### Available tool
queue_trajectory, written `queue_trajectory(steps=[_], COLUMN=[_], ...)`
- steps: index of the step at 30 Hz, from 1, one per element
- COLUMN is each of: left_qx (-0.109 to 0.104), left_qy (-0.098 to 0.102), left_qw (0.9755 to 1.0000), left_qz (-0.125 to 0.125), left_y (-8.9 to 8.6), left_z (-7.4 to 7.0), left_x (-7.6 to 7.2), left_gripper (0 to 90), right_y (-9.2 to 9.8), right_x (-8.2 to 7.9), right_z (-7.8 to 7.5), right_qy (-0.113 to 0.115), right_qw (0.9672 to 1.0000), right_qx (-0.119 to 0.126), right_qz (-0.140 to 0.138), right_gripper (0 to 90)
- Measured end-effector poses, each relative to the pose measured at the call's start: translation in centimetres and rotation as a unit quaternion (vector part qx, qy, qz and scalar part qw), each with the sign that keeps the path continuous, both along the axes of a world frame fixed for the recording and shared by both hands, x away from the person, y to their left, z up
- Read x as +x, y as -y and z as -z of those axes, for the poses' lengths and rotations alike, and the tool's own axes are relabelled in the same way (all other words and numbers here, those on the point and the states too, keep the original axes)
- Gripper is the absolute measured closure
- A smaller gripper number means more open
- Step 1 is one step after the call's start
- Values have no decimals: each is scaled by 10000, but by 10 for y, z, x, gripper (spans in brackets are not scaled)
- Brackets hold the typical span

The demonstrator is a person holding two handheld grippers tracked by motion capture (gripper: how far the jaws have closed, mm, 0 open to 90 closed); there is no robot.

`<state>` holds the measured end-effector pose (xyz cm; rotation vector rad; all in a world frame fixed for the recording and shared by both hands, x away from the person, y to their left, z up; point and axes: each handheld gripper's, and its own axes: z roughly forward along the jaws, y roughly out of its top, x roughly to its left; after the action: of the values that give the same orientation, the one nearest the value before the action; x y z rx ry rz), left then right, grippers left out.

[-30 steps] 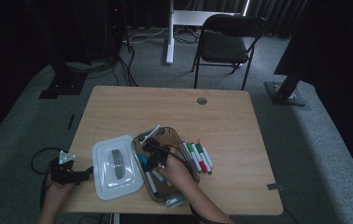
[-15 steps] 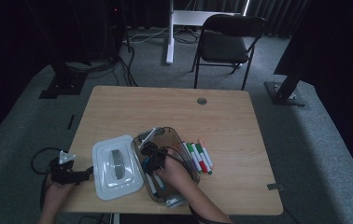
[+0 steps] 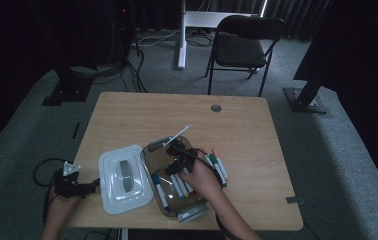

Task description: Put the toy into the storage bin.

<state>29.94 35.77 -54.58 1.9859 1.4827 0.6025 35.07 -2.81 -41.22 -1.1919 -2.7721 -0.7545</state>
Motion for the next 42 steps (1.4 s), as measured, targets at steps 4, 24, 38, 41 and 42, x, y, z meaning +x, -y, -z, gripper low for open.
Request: queue_trajectory(steps=[4, 24, 38, 41, 42], left_qx=[0, 0, 0, -2, -2], left_qy=[4, -3, -3, -3, -2], left_qw=[10000, 10000, 10000, 10000, 10000], left_qz=[-5, -7, -8, -10, -10], left_y=[0, 0, 0, 0, 0], left_z=[0, 0, 0, 0, 0], left_x=[0, 0, 0, 0, 0], left_gripper=[13, 13, 13, 13, 12], right_y=[31, 152, 153, 153, 153], right_x=[1, 46, 61, 62, 63], right_z=[-25, 42, 90, 94, 95], right_qy=[300, 250, -90, -112, -122], right_qw=[9988, 9876, 9844, 9837, 9836], right_qx=[305, -219, -568, -611, -629], right_qz=[250, 1534, 1661, 1690, 1685], right_gripper=[640, 672, 694, 707, 711])
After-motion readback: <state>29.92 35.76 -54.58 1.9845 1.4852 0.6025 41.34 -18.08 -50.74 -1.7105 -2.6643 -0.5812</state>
